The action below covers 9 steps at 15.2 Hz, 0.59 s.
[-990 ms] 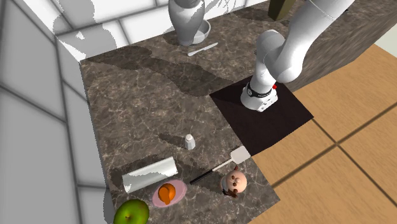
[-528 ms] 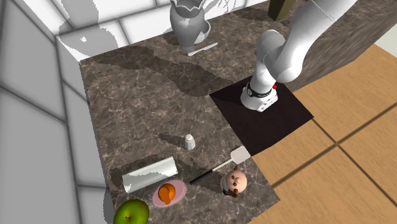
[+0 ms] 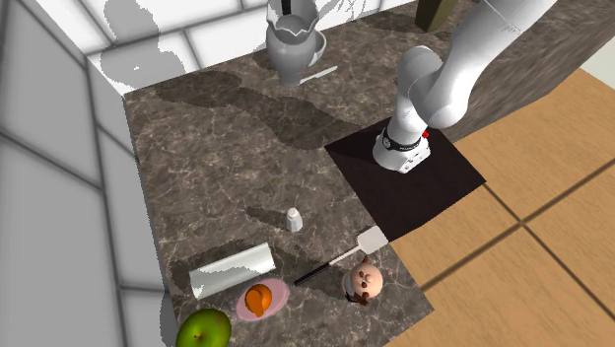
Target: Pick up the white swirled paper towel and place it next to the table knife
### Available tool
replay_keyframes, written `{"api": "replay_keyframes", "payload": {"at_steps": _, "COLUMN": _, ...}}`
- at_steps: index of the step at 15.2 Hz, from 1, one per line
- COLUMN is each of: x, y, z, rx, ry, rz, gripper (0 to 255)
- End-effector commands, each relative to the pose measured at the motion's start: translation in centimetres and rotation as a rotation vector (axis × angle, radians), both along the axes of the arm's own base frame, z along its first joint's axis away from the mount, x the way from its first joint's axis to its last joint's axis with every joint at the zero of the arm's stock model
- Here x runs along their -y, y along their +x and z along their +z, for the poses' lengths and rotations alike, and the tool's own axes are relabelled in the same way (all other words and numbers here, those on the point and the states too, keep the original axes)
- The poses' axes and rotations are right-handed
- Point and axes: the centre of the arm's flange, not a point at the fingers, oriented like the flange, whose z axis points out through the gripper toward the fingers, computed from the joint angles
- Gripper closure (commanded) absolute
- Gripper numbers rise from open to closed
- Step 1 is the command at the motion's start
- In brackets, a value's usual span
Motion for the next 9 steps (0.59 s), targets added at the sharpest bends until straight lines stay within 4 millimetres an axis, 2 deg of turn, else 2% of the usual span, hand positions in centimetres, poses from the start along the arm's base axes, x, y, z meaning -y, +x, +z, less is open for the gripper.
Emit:
{"api": "replay_keyframes", "payload": {"at_steps": 1, "x": 0.0, "y": 0.0, "z": -0.9, "rx": 0.002, "ry": -0.001, "rz": 0.000, "gripper": 255}}
{"api": "replay_keyframes", "payload": {"at_steps": 9, "x": 0.0, "y": 0.0, "z": -5.1, "rx": 0.002, "ry": -0.001, "rz": 0.000, "gripper": 255}}
